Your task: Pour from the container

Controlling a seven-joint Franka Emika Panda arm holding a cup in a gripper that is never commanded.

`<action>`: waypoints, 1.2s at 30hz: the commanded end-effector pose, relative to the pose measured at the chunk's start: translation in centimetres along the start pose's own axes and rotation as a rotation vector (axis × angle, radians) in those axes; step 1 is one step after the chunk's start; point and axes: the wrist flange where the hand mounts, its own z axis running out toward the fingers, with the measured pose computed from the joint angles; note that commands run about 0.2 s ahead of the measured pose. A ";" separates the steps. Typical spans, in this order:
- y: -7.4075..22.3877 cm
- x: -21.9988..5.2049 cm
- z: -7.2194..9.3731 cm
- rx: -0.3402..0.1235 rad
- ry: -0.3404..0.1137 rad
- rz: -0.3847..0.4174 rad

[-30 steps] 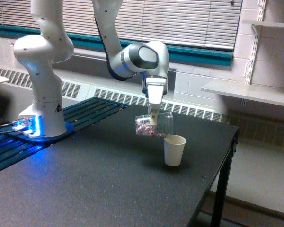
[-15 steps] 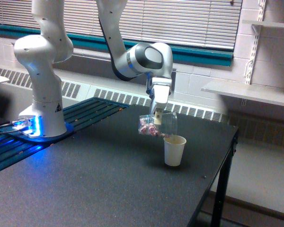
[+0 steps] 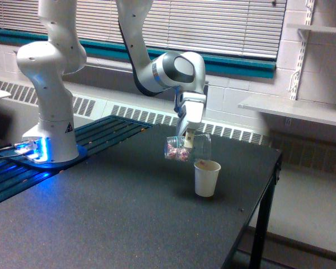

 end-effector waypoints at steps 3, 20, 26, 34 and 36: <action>1.7 0.8 0.1 -0.025 0.010 0.002; 0.3 1.1 -0.9 -0.037 0.020 -0.071; 0.0 1.4 -0.9 -0.052 0.027 -0.089; 0.1 1.4 -0.5 -0.069 0.021 -0.106; 0.2 1.4 -0.3 -0.076 0.016 -0.108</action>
